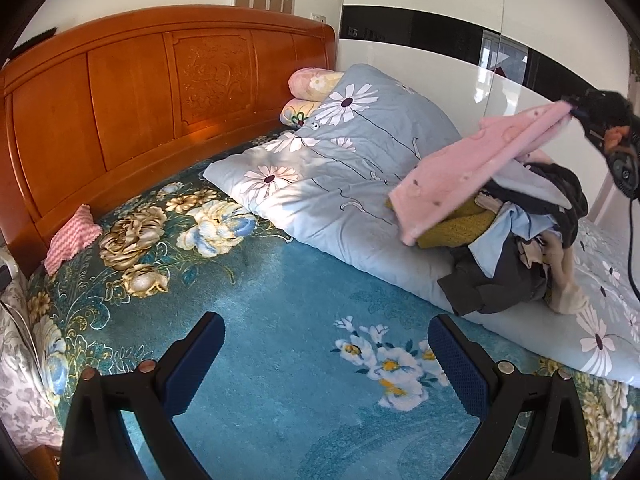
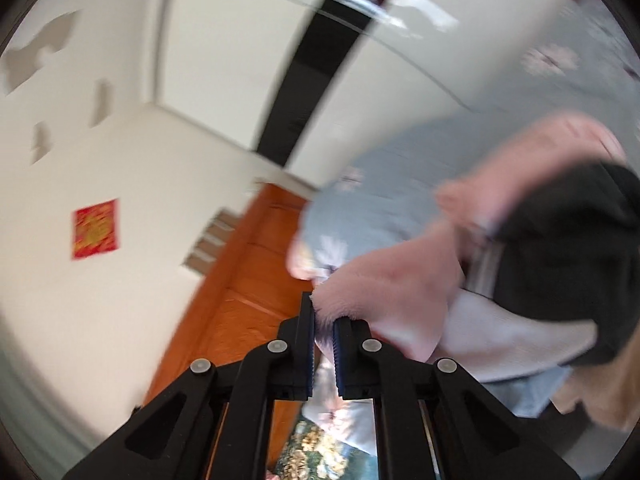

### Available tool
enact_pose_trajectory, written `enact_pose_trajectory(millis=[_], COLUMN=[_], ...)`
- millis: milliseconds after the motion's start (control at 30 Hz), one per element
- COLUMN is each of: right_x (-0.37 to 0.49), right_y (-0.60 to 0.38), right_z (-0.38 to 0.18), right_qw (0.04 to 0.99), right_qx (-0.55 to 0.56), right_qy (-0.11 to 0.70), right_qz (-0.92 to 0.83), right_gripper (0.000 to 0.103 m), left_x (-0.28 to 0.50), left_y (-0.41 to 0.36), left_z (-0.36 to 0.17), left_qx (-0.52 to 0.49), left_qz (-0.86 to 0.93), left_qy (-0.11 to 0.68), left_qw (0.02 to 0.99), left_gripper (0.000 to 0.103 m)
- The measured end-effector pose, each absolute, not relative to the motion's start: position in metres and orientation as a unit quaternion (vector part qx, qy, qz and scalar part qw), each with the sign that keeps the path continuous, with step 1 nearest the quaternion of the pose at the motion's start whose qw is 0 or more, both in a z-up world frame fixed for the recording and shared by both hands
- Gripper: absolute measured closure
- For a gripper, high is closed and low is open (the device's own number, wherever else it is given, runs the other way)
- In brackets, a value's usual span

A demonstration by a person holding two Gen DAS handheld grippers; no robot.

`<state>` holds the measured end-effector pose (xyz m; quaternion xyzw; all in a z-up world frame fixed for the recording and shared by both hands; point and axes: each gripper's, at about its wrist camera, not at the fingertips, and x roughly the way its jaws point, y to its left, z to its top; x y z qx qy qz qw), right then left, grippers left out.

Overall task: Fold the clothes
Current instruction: 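Reach the right gripper into the pile and grasp the pink fleece garment, then lift the pink garment with the right gripper and drag it onto the blanket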

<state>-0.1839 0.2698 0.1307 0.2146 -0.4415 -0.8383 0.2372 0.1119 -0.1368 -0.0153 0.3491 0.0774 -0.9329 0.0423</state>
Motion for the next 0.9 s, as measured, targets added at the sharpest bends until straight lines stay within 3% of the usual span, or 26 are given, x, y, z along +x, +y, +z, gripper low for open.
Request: enact_pose_trajectory(millis=[233, 600, 767, 900], right_x=[-0.124, 0.034, 0.083, 0.101], right_y=[0.229, 0.168, 0.171, 0.171], right_z=[0.252, 0.373, 0.366, 0.301], right_qw=[0.341, 0.491, 0.542, 0.543], right_qx=[0.142, 0.034, 0.033, 0.094], right_qy=[-0.367, -0.209, -0.202, -0.19], right_qz=[-0.854, -0.845, -0.815, -0.812], right_gripper=[0.095, 0.095, 0.095, 0.095], left_x=[0.127, 0.153, 0.169, 0.187], left_y=[-0.154, -0.204, -0.227, -0.243], left_z=[0.009, 0.047, 0.043, 0.027], left_qx=[0.326, 0.291, 0.294, 0.307], left_qz=[-0.94, -0.949, -0.946, -0.942], left_qy=[0.089, 0.114, 0.133, 0.133], left_qw=[0.044, 0.035, 0.034, 0.041], left_gripper=[0.0, 0.0, 0.0, 0.0])
